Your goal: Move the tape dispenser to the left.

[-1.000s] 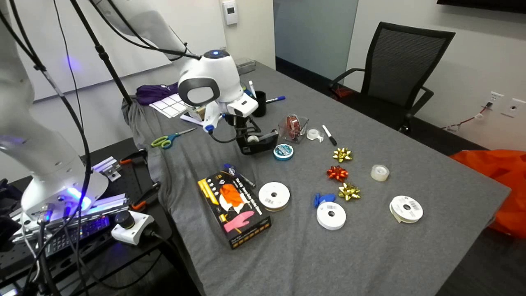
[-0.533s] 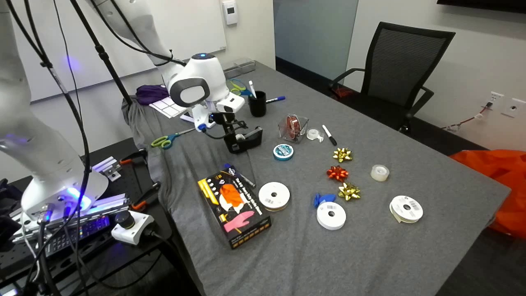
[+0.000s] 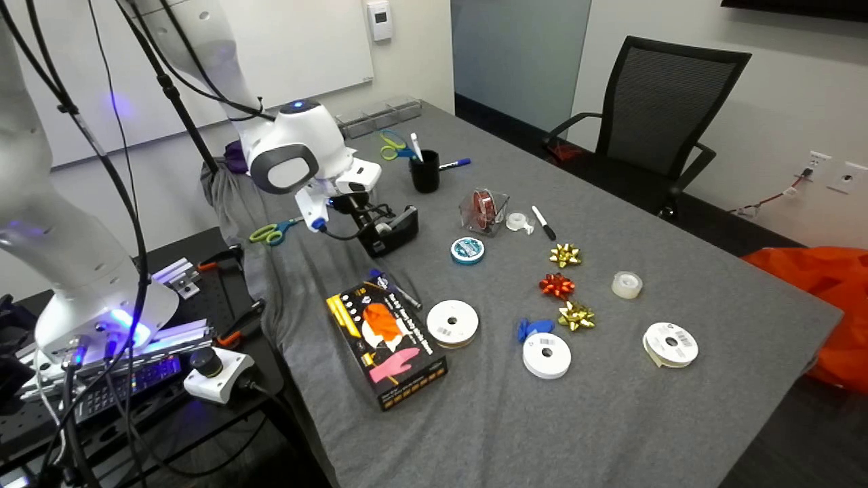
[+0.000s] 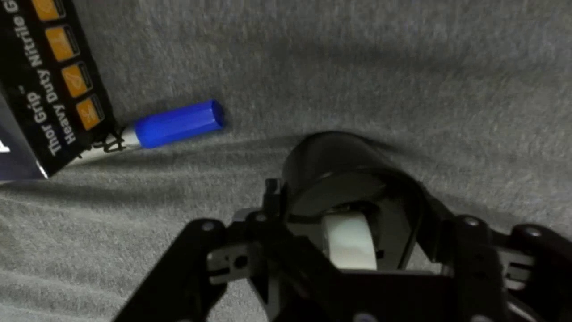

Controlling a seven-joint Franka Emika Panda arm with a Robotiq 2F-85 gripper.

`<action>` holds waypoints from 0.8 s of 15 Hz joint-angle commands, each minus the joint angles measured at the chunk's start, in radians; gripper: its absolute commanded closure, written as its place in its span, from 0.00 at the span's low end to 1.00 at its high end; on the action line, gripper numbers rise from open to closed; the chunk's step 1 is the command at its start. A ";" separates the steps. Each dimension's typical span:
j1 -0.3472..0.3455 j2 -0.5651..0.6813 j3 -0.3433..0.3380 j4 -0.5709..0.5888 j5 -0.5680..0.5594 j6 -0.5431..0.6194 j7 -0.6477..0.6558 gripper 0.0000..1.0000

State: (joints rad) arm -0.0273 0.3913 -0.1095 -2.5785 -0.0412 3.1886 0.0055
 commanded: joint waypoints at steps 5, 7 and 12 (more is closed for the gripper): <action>-0.136 -0.105 0.137 -0.103 0.004 -0.027 -0.053 0.56; -0.206 -0.116 0.212 -0.100 0.019 -0.072 -0.056 0.56; -0.283 -0.129 0.295 -0.078 0.099 -0.198 -0.087 0.13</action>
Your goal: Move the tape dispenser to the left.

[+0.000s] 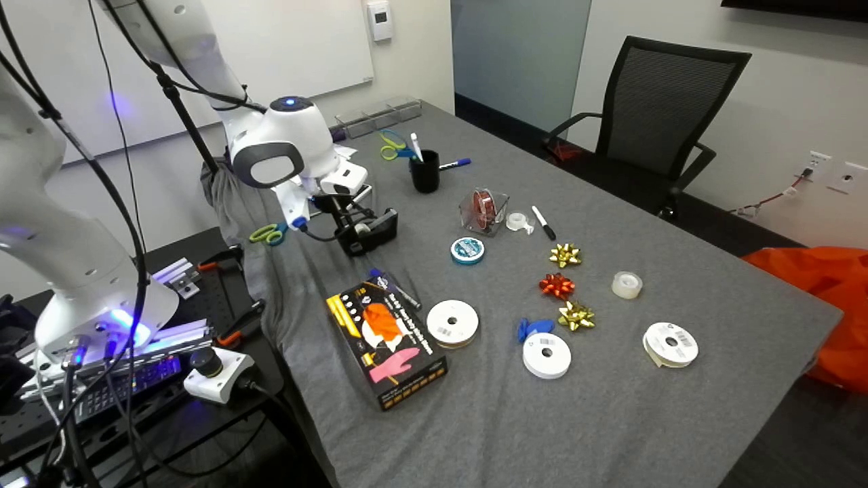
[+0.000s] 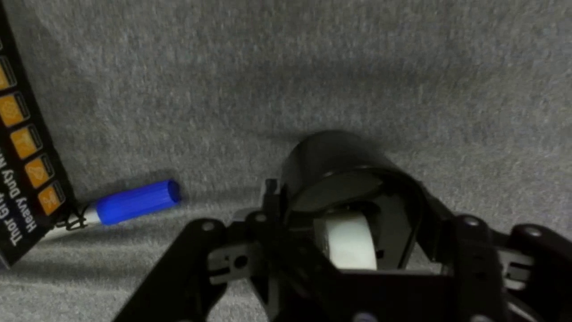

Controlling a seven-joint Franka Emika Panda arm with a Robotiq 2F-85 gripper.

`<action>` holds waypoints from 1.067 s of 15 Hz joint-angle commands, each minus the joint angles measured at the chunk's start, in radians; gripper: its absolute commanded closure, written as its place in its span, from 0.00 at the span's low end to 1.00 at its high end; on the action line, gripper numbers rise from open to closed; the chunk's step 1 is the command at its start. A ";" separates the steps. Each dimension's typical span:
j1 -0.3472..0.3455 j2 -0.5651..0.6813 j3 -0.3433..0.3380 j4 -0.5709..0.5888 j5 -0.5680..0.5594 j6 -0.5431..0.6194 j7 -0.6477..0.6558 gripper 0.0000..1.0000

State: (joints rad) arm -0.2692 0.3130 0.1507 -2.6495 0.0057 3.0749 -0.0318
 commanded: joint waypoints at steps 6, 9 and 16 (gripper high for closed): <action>0.022 -0.100 -0.042 -0.015 0.079 -0.120 -0.070 0.00; 0.064 -0.133 -0.100 -0.029 0.038 -0.113 -0.064 0.00; 0.039 -0.202 -0.070 -0.038 0.140 -0.165 -0.221 0.00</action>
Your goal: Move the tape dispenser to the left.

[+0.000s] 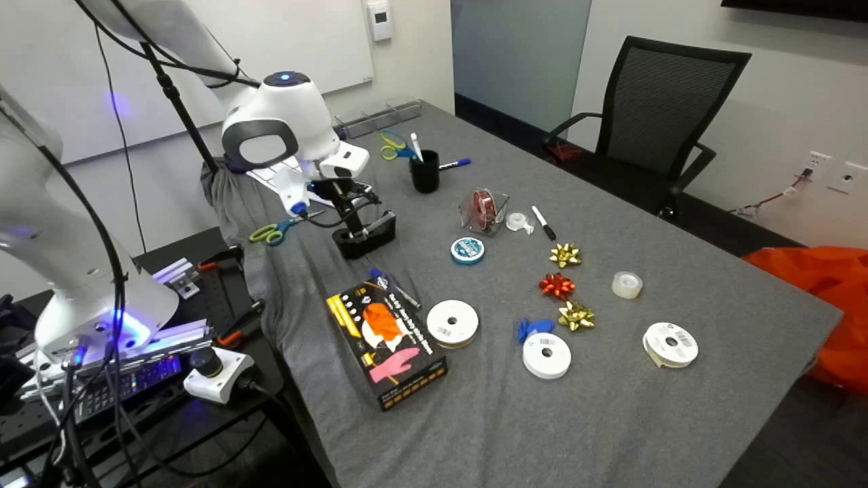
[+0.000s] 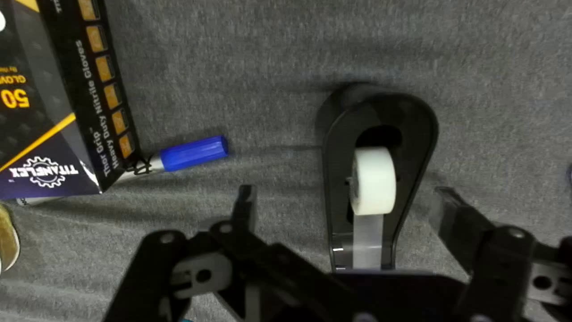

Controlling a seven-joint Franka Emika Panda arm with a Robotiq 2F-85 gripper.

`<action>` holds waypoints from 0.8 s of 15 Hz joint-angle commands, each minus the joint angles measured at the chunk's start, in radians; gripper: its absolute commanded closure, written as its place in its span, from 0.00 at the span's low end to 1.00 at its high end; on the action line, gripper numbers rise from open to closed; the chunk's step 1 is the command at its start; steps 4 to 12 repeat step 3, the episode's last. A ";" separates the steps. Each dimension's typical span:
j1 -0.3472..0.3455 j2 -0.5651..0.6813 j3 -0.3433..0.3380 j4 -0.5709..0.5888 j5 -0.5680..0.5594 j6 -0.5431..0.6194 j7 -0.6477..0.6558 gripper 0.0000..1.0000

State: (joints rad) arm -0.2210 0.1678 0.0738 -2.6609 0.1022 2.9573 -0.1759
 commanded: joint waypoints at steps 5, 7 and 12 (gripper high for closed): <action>-0.002 -0.074 -0.006 -0.027 0.073 -0.072 -0.136 0.00; -0.002 -0.074 -0.006 -0.027 0.073 -0.072 -0.136 0.00; -0.002 -0.074 -0.006 -0.027 0.073 -0.072 -0.136 0.00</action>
